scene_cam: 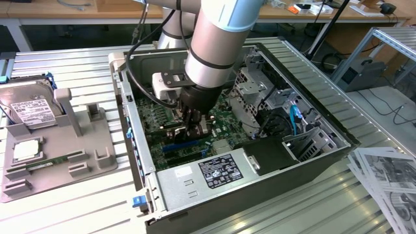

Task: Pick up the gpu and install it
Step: 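Insert the gpu into the slot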

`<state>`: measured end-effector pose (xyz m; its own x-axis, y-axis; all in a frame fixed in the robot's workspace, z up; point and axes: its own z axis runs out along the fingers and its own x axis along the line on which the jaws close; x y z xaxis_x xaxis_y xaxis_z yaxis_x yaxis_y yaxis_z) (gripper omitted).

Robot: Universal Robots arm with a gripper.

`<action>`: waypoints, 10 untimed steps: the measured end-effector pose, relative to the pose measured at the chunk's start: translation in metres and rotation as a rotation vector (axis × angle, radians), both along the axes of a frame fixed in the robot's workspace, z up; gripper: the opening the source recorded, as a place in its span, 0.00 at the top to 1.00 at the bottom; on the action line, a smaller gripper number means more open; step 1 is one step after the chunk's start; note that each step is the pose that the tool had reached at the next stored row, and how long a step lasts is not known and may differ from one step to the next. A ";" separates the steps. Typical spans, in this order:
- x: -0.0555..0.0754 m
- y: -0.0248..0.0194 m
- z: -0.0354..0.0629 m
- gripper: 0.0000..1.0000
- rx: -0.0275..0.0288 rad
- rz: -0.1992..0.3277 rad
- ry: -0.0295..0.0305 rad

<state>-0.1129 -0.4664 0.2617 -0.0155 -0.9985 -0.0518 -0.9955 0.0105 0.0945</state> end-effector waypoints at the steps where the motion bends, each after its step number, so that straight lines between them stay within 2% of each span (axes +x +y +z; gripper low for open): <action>1: 0.000 0.0000 -0.0005 0.73 0.0001 0.000 -0.0001; 10: 0.000 0.0000 -0.0005 0.73 -0.0003 0.000 0.0001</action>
<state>-0.1131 -0.4664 0.2612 -0.0156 -0.9985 -0.0515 -0.9955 0.0106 0.0946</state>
